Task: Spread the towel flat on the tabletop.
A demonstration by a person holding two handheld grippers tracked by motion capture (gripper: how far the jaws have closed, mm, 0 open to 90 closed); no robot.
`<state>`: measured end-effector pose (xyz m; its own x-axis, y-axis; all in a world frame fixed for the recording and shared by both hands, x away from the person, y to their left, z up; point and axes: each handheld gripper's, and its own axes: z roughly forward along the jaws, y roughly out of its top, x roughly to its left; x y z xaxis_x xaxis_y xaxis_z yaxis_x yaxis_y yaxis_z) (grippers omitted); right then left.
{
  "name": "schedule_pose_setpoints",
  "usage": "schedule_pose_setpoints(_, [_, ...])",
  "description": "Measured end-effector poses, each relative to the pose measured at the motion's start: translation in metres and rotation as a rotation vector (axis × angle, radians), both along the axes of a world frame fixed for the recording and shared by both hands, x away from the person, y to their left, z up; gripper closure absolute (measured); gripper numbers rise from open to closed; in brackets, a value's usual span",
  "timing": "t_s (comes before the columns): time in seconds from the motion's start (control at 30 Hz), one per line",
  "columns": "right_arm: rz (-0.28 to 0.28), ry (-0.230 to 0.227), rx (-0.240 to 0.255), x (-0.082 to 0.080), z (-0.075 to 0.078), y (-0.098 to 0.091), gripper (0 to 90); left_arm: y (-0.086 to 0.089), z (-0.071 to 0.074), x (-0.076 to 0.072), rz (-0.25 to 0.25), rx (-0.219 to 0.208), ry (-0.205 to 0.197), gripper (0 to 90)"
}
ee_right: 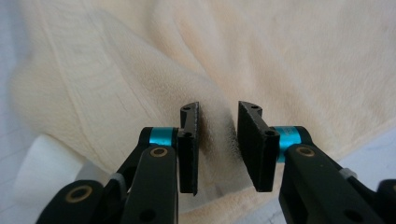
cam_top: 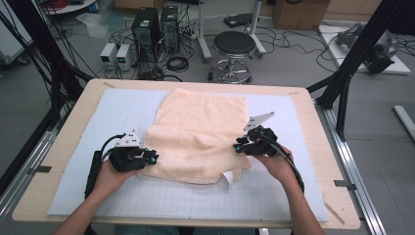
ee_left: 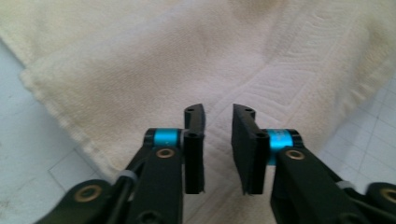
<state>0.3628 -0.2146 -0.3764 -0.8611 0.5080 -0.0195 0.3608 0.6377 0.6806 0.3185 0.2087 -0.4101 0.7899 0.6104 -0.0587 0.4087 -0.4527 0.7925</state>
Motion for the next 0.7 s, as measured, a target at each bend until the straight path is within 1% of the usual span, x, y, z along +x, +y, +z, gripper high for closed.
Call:
schedule_pose_setpoints(0.1, [0.033,-0.053,0.044,-0.012,0.012,-0.005,68.6,0.005,0.003,0.001,0.015,-0.013,-0.01,67.4])
schedule_pose_setpoints(0.13, [0.04,-0.067,0.057,-0.016,0.016,-0.006,68.3,0.006,0.004,0.001,0.01,-0.015,-0.016,66.7])
schedule_pose_setpoints(0.17, [0.056,-0.069,0.073,-0.02,0.019,-0.007,67.7,0.006,0.004,0.001,0.002,-0.012,-0.018,66.4])
schedule_pose_setpoints(0.23, [0.075,-0.092,0.075,-0.029,0.02,-0.007,66.8,0.006,0.004,0.0,-0.006,0.001,-0.017,64.6])
schedule_pose_setpoints(0.27, [0.094,-0.088,0.077,-0.032,0.018,-0.007,66.4,0.005,0.002,0.001,-0.008,0.006,-0.014,64.3])
schedule_pose_setpoints(0.3, [0.104,-0.076,0.082,-0.034,0.015,-0.006,65.4,0.003,0.001,0.001,-0.016,0.014,-0.008,63.6])
schedule_pose_setpoints(0.33, [0.113,-0.067,0.066,-0.035,0.01,-0.004,63.8,0.001,-0.001,0.002,-0.019,0.026,-0.004,63.0])
schedule_pose_setpoints(0.37, [0.113,-0.048,0.045,-0.034,0.005,-0.002,62.8,-0.002,-0.003,0.003,-0.026,0.04,-0.003,62.1])
schedule_pose_setpoints(0.4, [0.109,-0.041,0.037,-0.034,-0.002,0.0,62.2,-0.004,-0.007,0.006,-0.033,0.062,-0.001,60.7])
schedule_pose_setpoints(0.43, [0.108,-0.037,0.028,-0.031,-0.011,0.002,60.7,-0.006,-0.009,0.007,-0.035,0.068,0.01,59.3])
schedule_pose_setpoints(0.47, [0.104,-0.03,0.017,-0.029,-0.016,0.004,59.5,-0.008,-0.013,0.009,-0.035,0.077,0.021,59.3])
schedule_pose_setpoints(0.5, [0.093,-0.009,-0.004,-0.026,-0.023,0.006,59.2,-0.01,-0.016,0.012,-0.037,0.092,0.034,59.3])
schedule_pose_setpoints(0.53, [0.093,-0.007,-0.018,-0.022,-0.03,0.008,59.6,-0.011,-0.02,0.015,-0.035,0.101,0.043,59.7])
schedule_pose_setpoints(0.57, [0.088,0.005,-0.024,-0.019,-0.037,0.01,61.0,-0.012,-0.022,0.017,-0.038,0.108,0.044,61.0])
schedule_pose_setpoints(0.63, [0.091,0.032,-0.032,-0.014,-0.049,0.014,66.2,-0.013,-0.023,0.018,-0.024,0.109,0.029,65.8])
schedule_pose_setpoints(0.67, [0.089,0.036,-0.016,-0.013,-0.052,0.014,69.1,-0.014,-0.023,0.018,-0.018,0.11,0.022,68.2])
schedule_pose_setpoints(0.7, [0.083,0.049,0.001,-0.012,-0.052,0.013,73.4,-0.014,-0.023,0.018,-0.016,0.112,0.021,70.3])
